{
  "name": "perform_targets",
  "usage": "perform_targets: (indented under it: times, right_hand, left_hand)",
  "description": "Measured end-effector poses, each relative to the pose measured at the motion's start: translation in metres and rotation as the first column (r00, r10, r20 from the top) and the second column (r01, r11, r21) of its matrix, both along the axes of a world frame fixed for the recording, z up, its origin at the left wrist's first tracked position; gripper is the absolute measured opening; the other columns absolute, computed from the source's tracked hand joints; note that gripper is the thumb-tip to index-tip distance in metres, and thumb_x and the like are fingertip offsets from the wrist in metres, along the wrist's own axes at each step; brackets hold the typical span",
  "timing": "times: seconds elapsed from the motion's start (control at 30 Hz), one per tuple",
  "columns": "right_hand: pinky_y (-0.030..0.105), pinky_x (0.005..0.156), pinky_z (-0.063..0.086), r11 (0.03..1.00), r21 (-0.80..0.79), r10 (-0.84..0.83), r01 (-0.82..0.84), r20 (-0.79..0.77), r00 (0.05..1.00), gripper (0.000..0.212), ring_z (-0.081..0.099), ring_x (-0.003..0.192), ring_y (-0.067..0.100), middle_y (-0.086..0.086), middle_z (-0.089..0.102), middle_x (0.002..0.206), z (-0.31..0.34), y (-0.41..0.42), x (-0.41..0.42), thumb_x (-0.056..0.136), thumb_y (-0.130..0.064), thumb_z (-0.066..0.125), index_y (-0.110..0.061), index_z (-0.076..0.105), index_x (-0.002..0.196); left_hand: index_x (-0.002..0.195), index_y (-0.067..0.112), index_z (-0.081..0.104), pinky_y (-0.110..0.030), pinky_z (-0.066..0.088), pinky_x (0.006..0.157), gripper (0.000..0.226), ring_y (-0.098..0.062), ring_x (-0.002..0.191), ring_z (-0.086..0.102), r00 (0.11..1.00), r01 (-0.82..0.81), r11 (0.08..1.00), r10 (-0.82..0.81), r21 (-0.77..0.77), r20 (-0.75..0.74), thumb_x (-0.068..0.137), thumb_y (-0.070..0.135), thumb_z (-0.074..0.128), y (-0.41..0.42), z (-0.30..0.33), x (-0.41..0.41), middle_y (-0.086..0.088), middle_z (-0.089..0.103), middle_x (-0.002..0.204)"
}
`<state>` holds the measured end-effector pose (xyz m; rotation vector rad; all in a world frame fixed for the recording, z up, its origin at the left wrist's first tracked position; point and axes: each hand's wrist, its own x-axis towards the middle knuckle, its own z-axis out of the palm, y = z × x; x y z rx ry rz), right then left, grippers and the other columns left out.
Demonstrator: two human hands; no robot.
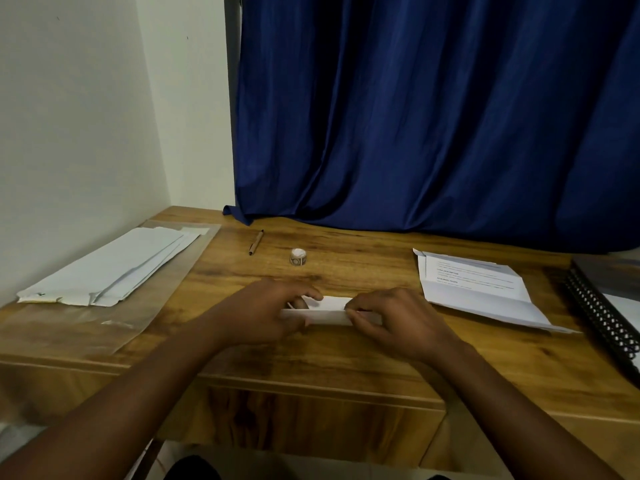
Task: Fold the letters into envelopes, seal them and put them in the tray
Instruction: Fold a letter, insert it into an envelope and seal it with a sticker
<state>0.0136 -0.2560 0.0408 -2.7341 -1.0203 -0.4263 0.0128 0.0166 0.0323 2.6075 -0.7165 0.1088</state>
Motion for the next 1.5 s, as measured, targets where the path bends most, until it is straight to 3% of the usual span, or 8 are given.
perform_targets:
  times: [0.17, 0.27, 0.5, 0.8, 0.93, 1.13, 1.33, 1.5]
  right_hand:
    - [0.034, 0.076, 0.058, 0.994, 0.064, -0.087, 0.086, 0.022, 0.996, 0.038, 0.067, 0.093, 0.004, -0.017, 0.074, 0.11, 0.012, 0.007, 0.025, 0.098, -0.057, 0.044, -0.038, 0.069, 0.121]
    - [0.032, 0.084, 0.057, 0.982, 0.053, -0.182, 0.181, 0.019, 0.983, 0.041, 0.066, 0.104, 0.009, -0.011, 0.072, 0.122, 0.009, 0.016, 0.041, 0.097, -0.054, 0.054, -0.036, 0.062, 0.133]
    - [0.036, 0.109, 0.045, 0.966, 0.052, -0.243, 0.252, -0.141, 0.96, 0.049, 0.052, 0.131, 0.014, -0.006, 0.056, 0.147, -0.043, 0.03, 0.05, 0.1, -0.052, 0.053, -0.031, 0.052, 0.144]
    - [0.043, 0.126, 0.021, 0.966, 0.152, -0.192, 0.209, -0.118, 0.974, 0.049, 0.028, 0.152, 0.016, 0.001, 0.04, 0.161, -0.041, 0.053, 0.035, 0.106, -0.033, 0.038, -0.022, 0.042, 0.153]
    - [0.042, 0.127, 0.009, 0.987, -0.027, -0.158, 0.156, -0.241, 0.958, 0.056, 0.012, 0.157, 0.016, 0.003, 0.019, 0.17, -0.054, 0.06, 0.025, 0.11, -0.035, 0.027, -0.017, 0.02, 0.162]
    - [0.041, 0.126, 0.001, 0.962, -0.162, -0.264, 0.222, -0.319, 0.91, 0.074, -0.004, 0.158, 0.015, -0.003, 0.0, 0.172, -0.056, 0.017, 0.035, 0.103, -0.066, 0.019, -0.027, 0.005, 0.164]
    - [0.042, 0.126, 0.003, 0.983, -0.057, -0.186, 0.177, -0.315, 0.931, 0.085, 0.001, 0.158, 0.015, -0.003, 0.003, 0.172, -0.051, 0.007, 0.027, 0.094, -0.074, 0.039, -0.03, 0.014, 0.163]
    - [0.029, 0.109, 0.037, 0.992, -0.12, -0.048, 0.035, -0.113, 0.992, 0.056, 0.045, 0.135, 0.008, -0.011, 0.051, 0.15, -0.03, 0.009, 0.018, 0.098, -0.064, 0.047, -0.035, 0.05, 0.146]
  left_hand:
    - [0.131, 0.044, 0.059, -0.028, 0.054, 0.094, 0.042, 0.007, 0.112, 0.06, 0.999, -0.048, 0.997, 0.05, -0.057, 0.023, 0.091, 0.049, 0.069, 0.004, 0.014, 0.022, 0.022, 0.066, 0.126]
    - [0.139, 0.045, 0.05, -0.035, 0.052, 0.097, 0.054, -0.005, 0.122, 0.057, 0.983, -0.148, 0.987, 0.14, 0.059, 0.12, 0.089, 0.059, 0.064, 0.005, 0.007, 0.034, 0.017, 0.06, 0.137]
    - [0.155, 0.038, 0.03, -0.043, 0.021, 0.124, 0.055, -0.014, 0.152, 0.023, 0.976, -0.203, 0.971, 0.19, 0.128, 0.108, 0.103, 0.05, 0.043, -0.004, -0.045, 0.034, 0.008, 0.029, 0.165]
    - [0.162, 0.028, 0.014, -0.049, -0.001, 0.125, 0.06, -0.016, 0.157, 0.0, 0.974, -0.202, 0.969, 0.185, 0.139, 0.128, 0.107, 0.045, 0.03, -0.026, -0.04, 0.015, 0.005, 0.008, 0.17]
    - [0.163, 0.02, 0.008, -0.044, 0.0, 0.125, 0.067, -0.015, 0.157, -0.001, 0.987, -0.16, 0.945, 0.149, 0.285, 0.06, 0.104, 0.049, 0.021, -0.032, -0.054, 0.007, 0.001, 0.007, 0.171]
    - [0.163, 0.019, 0.003, -0.039, 0.001, 0.125, 0.08, -0.016, 0.157, -0.002, 0.98, -0.187, 0.919, 0.201, 0.346, -0.005, 0.101, 0.067, 0.021, -0.016, -0.047, 0.006, -0.001, -0.001, 0.171]
    - [0.163, 0.021, 0.007, -0.035, 0.001, 0.125, 0.083, -0.013, 0.157, -0.001, 0.978, -0.197, 0.942, 0.208, 0.273, -0.011, 0.099, 0.07, 0.027, -0.009, -0.048, 0.003, 0.002, 0.003, 0.171]
    - [0.163, 0.022, 0.011, -0.037, 0.002, 0.126, 0.083, -0.014, 0.157, 0.001, 0.979, -0.19, 0.949, 0.204, 0.252, -0.03, 0.099, 0.07, 0.03, -0.01, -0.043, 0.0, 0.001, 0.004, 0.171]
